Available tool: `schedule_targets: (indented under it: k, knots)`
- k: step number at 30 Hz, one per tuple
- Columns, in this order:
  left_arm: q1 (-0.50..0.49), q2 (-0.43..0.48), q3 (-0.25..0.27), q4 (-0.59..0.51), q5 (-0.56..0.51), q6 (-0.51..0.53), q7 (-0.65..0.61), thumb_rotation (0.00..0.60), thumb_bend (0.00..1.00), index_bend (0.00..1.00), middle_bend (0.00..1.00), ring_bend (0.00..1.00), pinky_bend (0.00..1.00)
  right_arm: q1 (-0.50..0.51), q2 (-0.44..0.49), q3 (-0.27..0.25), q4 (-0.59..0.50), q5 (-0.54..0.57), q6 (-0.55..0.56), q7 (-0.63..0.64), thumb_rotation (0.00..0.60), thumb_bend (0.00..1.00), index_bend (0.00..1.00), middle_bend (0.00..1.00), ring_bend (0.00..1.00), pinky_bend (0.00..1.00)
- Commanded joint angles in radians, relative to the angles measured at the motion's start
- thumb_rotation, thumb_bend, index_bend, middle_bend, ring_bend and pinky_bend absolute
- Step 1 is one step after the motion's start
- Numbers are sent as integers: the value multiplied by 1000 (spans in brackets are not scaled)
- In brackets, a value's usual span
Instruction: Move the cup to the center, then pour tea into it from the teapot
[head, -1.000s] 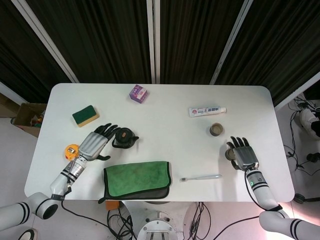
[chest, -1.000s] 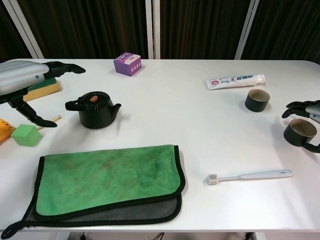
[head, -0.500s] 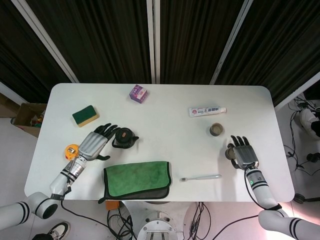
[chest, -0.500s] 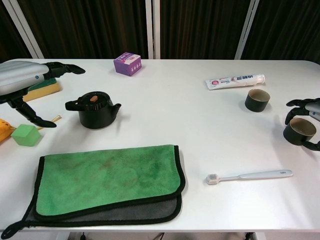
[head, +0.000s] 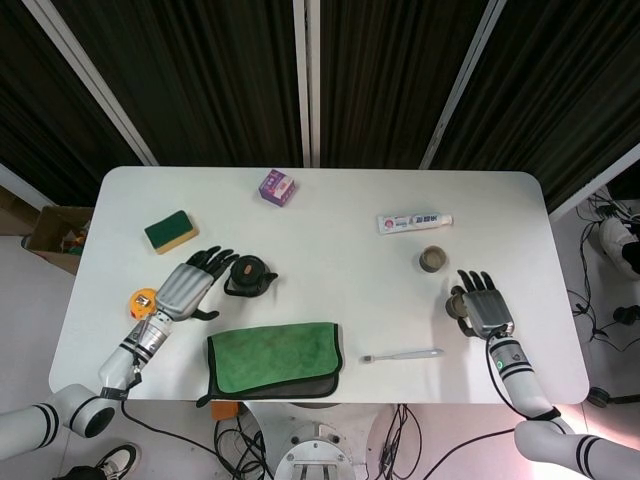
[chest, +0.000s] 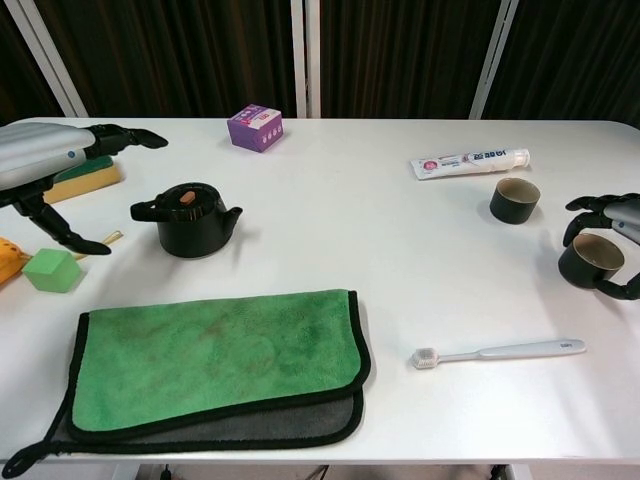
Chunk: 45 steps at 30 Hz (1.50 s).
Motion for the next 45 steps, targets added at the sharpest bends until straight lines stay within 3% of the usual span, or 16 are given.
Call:
schedule_targets:
  k: [1,14,26,45]
  knots:
    - [1,2,0,0,1,2,-3,600,103,54,66,14,148,5,0,2,-7,-6,1,0,600,341,461,64,0,0]
    - [11,20,8,10,9,10,-43,600,104,54,65,15,148,126,-21,58,-53,-27,-53,-79,600,342,491,63,0,0]
    - [18,34,12,27,3,4,-63,600,106,54,65,15,148,326,-157,116,7,-17,-174,-178,600,341,498,54,0,0]
    - [31,43,14,36,-5,4,-76,600,107,54,65,14,147,508,-391,138,280,26,-281,-152,600,341,509,51,0,0]
